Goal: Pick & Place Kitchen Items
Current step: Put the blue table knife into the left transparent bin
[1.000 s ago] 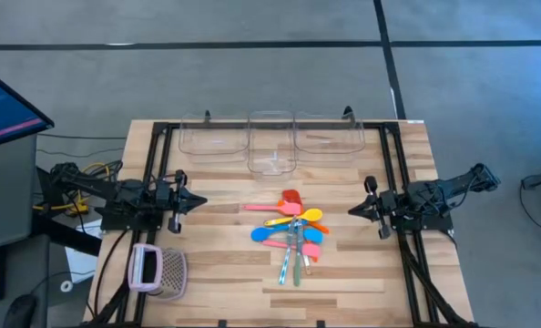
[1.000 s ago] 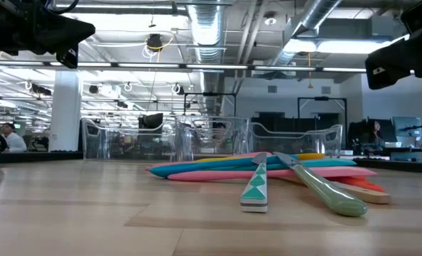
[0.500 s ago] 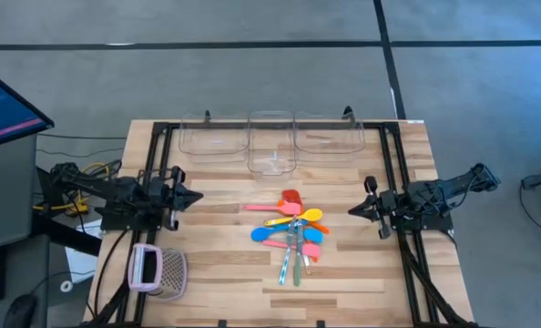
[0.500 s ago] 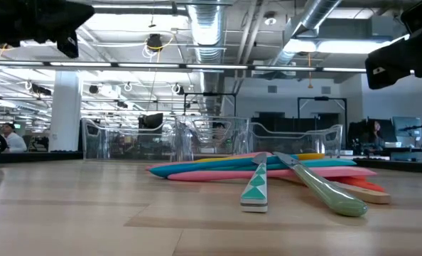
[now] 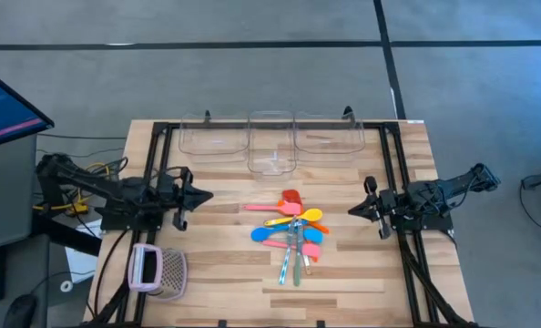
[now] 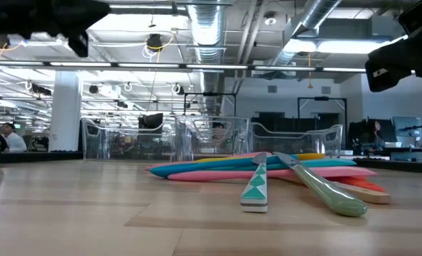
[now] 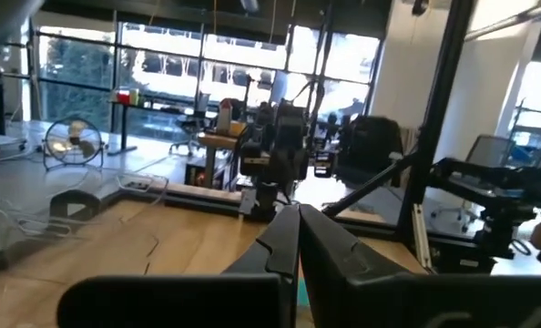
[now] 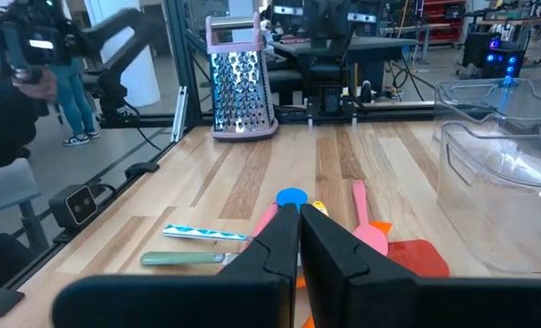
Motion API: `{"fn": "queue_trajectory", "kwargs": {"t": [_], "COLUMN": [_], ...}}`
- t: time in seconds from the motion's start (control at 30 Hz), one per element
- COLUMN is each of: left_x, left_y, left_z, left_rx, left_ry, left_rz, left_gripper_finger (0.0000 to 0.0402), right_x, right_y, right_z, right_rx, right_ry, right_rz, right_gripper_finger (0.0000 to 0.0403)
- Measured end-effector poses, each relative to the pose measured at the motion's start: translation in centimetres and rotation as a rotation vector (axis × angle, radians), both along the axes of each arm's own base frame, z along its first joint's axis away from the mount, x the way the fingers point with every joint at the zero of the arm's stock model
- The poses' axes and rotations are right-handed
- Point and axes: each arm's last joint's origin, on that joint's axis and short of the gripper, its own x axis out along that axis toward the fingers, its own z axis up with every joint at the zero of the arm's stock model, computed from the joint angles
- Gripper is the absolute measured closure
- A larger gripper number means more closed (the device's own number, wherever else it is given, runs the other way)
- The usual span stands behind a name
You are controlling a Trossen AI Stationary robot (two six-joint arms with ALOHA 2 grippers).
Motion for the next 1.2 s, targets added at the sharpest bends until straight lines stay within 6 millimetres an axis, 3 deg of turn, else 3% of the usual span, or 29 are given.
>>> {"fn": "queue_trajectory", "kwargs": {"t": [0.33, 0.8, 1.0, 1.2], "left_x": [6.6, 17.6, 20.8, 21.6], "left_y": [0.0, 0.6, -0.2, -0.5], "left_z": [4.7, 6.3, 6.9, 6.0], "left_rx": [-0.053, -0.280, -0.459, -0.553], "left_ry": [0.085, 0.275, 0.398, 0.624], "left_rz": [0.090, 0.127, 0.063, 0.043], "left_gripper_finger": [0.0400, 0.0400, 0.0400, 0.0400], "right_x": [0.0, 0.0, 0.0, 0.0], "right_y": [0.0, 0.0, 0.0, 0.0], "right_z": [0.0, 0.0, 0.0, 0.0], "right_rx": [0.001, -0.004, 0.006, 0.137], "right_ry": [-0.001, -0.002, 0.006, 0.029], "right_rz": [0.000, 0.000, -0.001, -0.012], "right_gripper_finger": [0.0393, 0.0393, 0.0393, 0.0393]}}
